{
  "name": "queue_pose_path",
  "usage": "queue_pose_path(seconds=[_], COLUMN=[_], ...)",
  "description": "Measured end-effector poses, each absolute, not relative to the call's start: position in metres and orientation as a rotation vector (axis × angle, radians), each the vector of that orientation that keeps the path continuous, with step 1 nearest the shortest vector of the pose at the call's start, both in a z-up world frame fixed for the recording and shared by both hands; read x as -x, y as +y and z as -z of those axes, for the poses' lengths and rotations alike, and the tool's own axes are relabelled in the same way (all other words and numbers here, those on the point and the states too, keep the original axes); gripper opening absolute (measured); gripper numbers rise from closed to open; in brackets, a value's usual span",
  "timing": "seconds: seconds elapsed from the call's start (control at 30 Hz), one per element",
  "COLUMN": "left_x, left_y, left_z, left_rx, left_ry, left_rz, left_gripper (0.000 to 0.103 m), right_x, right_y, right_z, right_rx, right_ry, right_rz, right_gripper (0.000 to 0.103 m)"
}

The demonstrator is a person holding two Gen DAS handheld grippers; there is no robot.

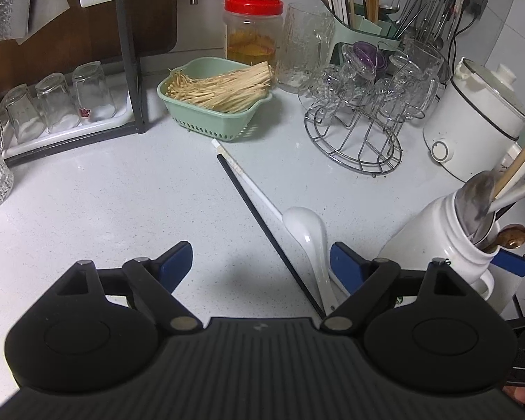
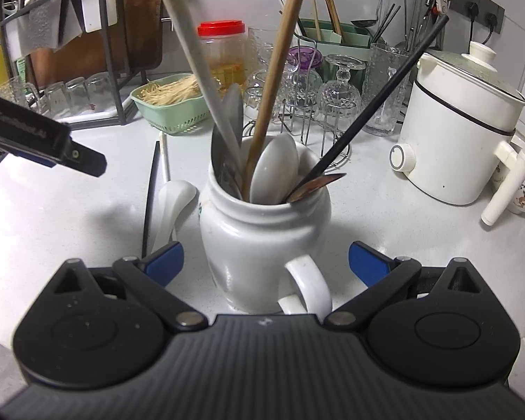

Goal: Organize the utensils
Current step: 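Withdraw the open left tool and move it down to the white spoon, then close the left tool on the white spoon's bowl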

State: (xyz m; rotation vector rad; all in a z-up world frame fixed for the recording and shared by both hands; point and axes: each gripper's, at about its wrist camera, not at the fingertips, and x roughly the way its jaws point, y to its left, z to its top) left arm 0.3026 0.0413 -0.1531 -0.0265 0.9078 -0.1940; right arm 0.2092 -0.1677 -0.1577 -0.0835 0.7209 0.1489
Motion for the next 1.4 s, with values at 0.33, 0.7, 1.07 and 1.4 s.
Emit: queue_pose_path(seconds=[0.33, 0.7, 1.07, 1.4], left_x=[-0.312, -0.333, -0.364, -0.382], left_y=[0.037, 0.005, -0.035, -0.051], left_z=[0.19, 0.2, 0.218, 0.223], left_rx=[0.068, 0.075, -0.068, -0.135], left_ry=[1.003, 0.978, 0.996, 1.063], left_rz=[0.174, 0.234, 0.241, 0.198], left_gripper=[0.093, 0.089, 0.07, 0.066], right_x=[-0.226, -0.222, -0.219, -0.219], right_y=[-0.163, -0.17, -0.178, -0.179], right_z=[0.162, 0.161, 0.161, 0.162], right_rx=[0.11, 0.127, 0.139, 0.15], right_ry=[0.724, 0.736, 0.737, 0.732], right_rz=[-0.167, -0.191, -0.207, -0.222], right_gripper=[0.089, 0.088, 0.088, 0.089])
